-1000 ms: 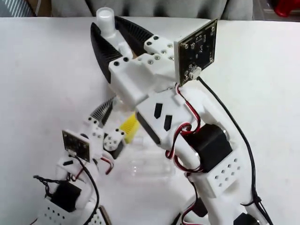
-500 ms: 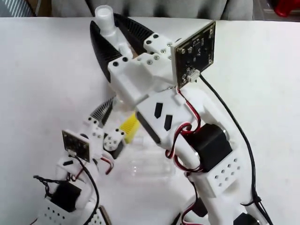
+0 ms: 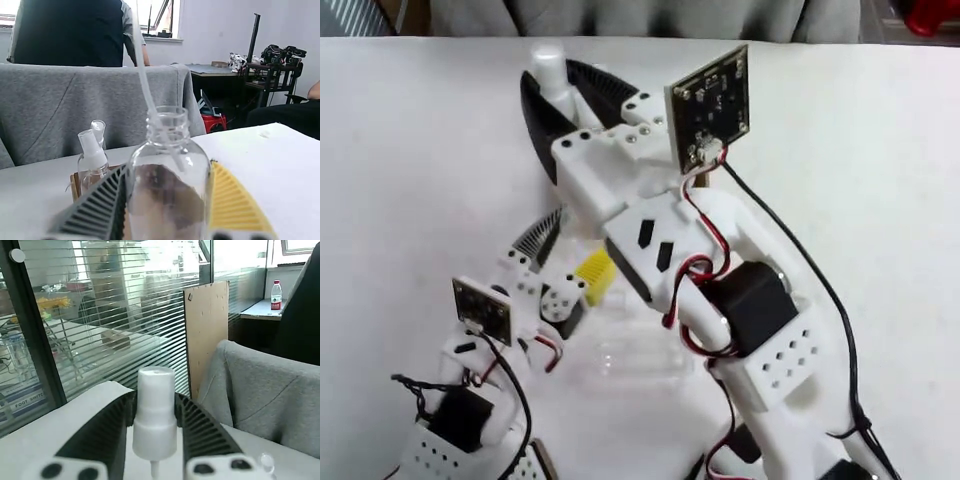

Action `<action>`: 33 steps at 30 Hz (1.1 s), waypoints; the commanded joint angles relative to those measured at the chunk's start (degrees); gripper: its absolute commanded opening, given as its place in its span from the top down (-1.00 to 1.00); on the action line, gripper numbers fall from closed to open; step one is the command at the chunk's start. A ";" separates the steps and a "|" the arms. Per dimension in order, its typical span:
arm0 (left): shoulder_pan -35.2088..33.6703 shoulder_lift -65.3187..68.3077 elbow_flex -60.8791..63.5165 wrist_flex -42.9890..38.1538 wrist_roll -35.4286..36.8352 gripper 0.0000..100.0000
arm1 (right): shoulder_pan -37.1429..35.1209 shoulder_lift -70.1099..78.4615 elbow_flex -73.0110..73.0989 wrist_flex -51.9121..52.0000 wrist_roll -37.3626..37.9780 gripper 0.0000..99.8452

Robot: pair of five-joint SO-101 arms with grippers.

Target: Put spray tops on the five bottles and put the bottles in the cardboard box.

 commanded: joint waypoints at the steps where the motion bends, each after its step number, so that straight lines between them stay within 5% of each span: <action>1: 0.31 -1.27 -1.23 -2.11 -0.79 0.95 | 0.40 -5.05 2.46 0.13 -0.53 0.97; 33: 0.31 -1.27 0.62 -4.04 -0.79 0.95 | 0.31 -28.62 32.18 0.22 -0.44 0.97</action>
